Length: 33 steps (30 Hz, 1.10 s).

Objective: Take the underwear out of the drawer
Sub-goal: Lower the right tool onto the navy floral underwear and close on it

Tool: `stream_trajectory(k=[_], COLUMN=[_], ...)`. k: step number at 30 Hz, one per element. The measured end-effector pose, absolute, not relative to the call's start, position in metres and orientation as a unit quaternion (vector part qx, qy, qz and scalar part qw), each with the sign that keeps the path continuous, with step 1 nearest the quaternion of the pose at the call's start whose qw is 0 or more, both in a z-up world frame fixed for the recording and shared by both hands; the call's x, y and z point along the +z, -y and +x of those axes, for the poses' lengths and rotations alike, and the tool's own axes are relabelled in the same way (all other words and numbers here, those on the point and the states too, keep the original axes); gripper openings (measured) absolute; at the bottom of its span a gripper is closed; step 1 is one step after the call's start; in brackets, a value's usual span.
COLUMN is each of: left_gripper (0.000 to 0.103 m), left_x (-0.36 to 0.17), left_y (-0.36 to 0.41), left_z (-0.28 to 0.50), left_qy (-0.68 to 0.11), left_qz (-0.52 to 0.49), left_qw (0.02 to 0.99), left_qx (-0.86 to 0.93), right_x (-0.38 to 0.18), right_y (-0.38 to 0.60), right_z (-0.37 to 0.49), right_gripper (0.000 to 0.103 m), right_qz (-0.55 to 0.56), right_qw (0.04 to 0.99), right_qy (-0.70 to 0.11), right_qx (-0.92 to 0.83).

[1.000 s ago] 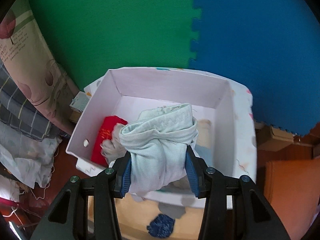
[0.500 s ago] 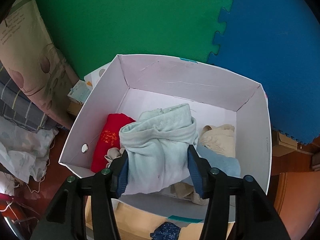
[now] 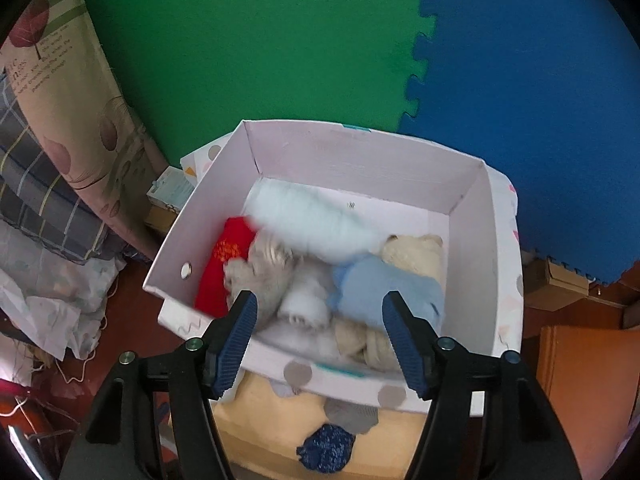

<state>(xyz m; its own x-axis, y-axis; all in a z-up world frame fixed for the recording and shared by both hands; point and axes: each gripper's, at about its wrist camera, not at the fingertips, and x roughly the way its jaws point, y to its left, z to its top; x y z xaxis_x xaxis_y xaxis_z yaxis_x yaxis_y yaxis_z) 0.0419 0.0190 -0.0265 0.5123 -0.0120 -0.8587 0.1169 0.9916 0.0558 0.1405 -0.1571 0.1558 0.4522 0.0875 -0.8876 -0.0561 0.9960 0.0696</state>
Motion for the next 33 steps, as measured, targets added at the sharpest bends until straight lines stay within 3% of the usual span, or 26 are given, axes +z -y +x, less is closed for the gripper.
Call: stream_trajectory(k=[8,15,22,33], left_gripper=[0.069,0.069,0.069,0.069], left_x=[-0.029,-0.03,-0.033,-0.036], left_y=[-0.018,-0.018,-0.021,-0.025], left_z=[0.042,0.043,0.046,0.048], left_qy=[-0.499,-0.504,-0.517,-0.522], left_qz=[0.053,0.053,0.042,0.028], left_qw=[0.864,0.861,0.854,0.851], left_qx=[-0.04,-0.039,-0.045,-0.047], right_x=[0.127,0.044,-0.045,-0.115], right_y=[0.182,0.204,0.206,0.161], right_z=[0.078,0.035,0.019,0.035], right_gripper=[0.065,0.065,0.065,0.071], right_qz=[0.004,0.012,0.06,0.036], right_qw=[0.827,0.769,0.706,0.665], right_qy=[-0.561,-0.638,-0.705,-0.746], right_qx=[0.044,0.028,0.019,0.024])
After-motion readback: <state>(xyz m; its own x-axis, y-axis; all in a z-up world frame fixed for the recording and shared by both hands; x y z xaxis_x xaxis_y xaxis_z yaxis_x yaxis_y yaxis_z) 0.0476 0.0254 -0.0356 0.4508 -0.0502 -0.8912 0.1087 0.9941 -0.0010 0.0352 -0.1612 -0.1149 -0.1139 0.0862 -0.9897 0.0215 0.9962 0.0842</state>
